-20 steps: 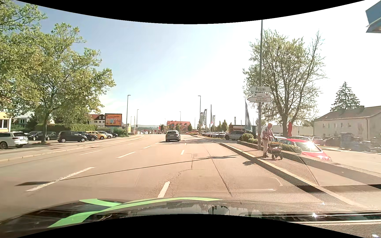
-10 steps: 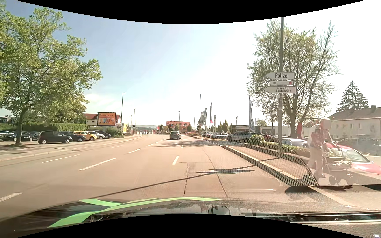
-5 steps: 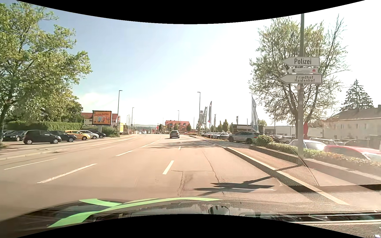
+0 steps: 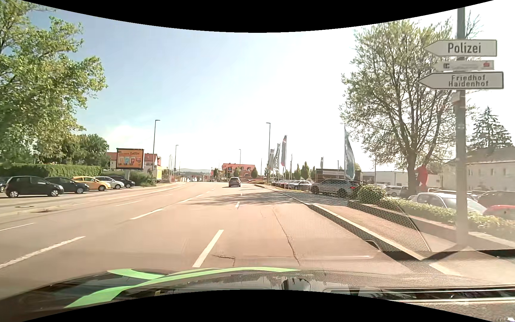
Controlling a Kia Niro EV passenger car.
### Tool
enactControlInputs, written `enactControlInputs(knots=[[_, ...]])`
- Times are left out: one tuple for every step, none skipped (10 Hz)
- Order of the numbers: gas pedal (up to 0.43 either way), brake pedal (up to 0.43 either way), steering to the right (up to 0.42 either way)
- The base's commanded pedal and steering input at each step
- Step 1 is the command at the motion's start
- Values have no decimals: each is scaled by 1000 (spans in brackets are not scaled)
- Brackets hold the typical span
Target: Follow the waypoints while adhering to traffic rules and regulations
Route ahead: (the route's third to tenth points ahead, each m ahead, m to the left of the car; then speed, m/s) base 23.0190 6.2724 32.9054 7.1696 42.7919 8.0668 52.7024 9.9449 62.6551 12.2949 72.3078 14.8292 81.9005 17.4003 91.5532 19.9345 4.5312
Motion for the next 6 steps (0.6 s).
enactControlInputs(knots=[[197,0,5],[197,0,4],[197,0,4],[197,0,2],[197,0,0],[197,0,-3]])
